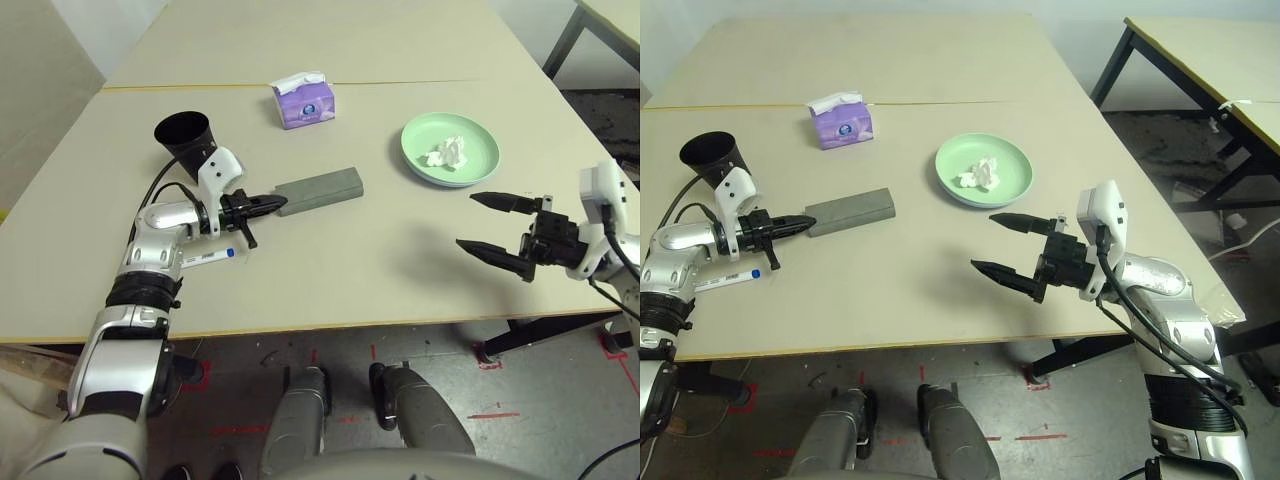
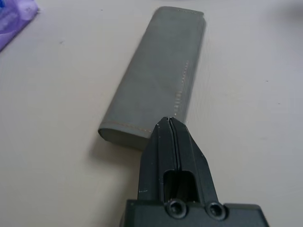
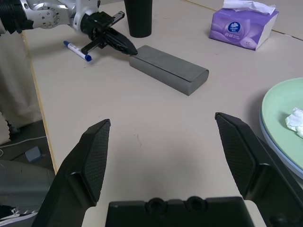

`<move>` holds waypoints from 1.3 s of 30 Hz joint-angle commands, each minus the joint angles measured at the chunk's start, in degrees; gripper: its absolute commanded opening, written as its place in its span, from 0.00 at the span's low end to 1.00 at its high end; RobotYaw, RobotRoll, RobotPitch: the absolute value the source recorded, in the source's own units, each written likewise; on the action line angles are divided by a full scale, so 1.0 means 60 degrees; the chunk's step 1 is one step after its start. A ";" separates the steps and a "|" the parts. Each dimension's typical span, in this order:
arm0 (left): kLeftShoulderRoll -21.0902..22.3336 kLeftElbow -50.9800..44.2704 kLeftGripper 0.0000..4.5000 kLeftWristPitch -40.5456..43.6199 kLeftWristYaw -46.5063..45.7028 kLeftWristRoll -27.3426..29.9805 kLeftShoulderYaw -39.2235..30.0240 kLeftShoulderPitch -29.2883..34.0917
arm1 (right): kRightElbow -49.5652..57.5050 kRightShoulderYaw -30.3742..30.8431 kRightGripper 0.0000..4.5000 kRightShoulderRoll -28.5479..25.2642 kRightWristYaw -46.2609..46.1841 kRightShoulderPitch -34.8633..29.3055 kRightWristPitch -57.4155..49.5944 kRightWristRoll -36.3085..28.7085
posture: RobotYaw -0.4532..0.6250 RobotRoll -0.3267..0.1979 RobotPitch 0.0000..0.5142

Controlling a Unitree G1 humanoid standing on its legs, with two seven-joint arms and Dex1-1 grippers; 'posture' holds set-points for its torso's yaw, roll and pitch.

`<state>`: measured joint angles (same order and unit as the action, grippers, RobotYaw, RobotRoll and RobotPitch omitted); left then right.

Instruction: Organize and tidy the items on the table.

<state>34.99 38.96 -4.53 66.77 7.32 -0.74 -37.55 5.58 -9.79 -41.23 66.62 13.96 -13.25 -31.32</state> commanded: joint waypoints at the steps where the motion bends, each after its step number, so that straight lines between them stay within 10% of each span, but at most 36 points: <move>1: 0.0308 -0.0271 0.01 0.0521 0.0504 -0.0031 0.0284 0.0432 | 0.0057 0.0143 1.00 0.0037 0.0092 -0.0087 0.0017 -0.0011 | 0.30 0.62 0.34; 13: 0.2818 -0.2607 0.05 0.3123 0.2309 0.1369 -0.0516 0.1384 | 0.0126 0.0530 1.00 0.0298 0.0450 -0.0129 0.0181 -0.0035 | 0.34 0.62 0.37; 26: 0.5877 -0.3896 0.99 0.4269 0.4278 0.1867 0.0348 0.0943 | 0.0320 0.1433 1.00 0.0624 0.1214 0.0365 0.0050 -0.0155 | 0.39 0.62 0.39; 33: 0.8844 -0.5134 0.99 0.4103 0.4288 0.2914 0.3520 0.0198 | 0.0603 0.1912 1.00 0.1211 0.0998 0.0689 0.0027 -0.0054 | 0.37 0.62 0.40; 39: 0.8465 -0.5019 0.99 0.2912 0.4288 0.1683 0.4635 -0.0232 | 0.0834 0.1899 1.00 0.1427 0.0560 0.0641 -0.0015 -0.0036 | 0.34 0.62 0.42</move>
<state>86.43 8.01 15.55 92.28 20.29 25.81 -38.77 8.88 1.25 -32.64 70.61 18.59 -13.01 -31.59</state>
